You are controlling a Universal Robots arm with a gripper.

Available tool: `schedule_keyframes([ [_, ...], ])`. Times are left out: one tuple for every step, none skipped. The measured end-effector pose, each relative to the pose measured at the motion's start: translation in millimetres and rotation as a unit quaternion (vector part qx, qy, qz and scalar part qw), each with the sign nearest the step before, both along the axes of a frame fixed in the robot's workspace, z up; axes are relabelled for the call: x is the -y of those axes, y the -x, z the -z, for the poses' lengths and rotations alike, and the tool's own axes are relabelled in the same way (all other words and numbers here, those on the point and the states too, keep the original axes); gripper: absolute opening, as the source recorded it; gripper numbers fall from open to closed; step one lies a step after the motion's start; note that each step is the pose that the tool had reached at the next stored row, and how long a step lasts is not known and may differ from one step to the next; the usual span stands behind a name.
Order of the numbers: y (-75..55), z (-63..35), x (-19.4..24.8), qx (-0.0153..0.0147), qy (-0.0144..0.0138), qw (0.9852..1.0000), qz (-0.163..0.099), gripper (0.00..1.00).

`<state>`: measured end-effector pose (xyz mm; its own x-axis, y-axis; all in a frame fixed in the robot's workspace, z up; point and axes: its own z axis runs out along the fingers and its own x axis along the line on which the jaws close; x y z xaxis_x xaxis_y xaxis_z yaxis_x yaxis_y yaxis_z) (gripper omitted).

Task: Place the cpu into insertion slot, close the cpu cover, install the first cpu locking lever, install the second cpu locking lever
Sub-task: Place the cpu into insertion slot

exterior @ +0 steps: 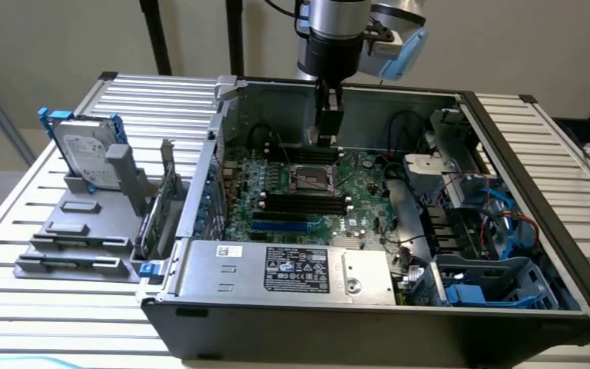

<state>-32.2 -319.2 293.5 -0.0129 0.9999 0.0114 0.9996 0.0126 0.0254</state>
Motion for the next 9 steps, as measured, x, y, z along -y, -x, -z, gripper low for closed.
schedule_keyframes([
  [0.0, 1.8, 0.3, 0.0000, 0.0000, 1.0000, 0.000, 0.55],
  [0.1, 3.7, 0.5, 0.0000, 0.0000, 1.0000, 0.000, 0.55],
  [0.1, 5.5, 0.8, 0.0000, 0.0000, 1.0000, 0.000, 0.55],
  [0.1, 7.3, 1.0, 0.0000, 0.0000, 1.0000, 0.000, 0.55],
  [0.2, 9.1, 1.2, 0.0000, 0.0000, 1.0000, 0.000, 0.55],
  [0.2, 10.9, 1.3, 0.0000, 0.0000, 1.0000, 0.001, 0.55],
  [0.2, 12.7, 1.5, 0.0000, 0.0000, 1.0000, 0.001, 0.55],
  [0.2, 14.6, 1.7, 0.0000, 0.0000, 1.0000, 0.001, 0.55],
  [0.2, 16.4, 1.9, 0.0000, 0.0000, 1.0000, 0.001, 0.55],
])
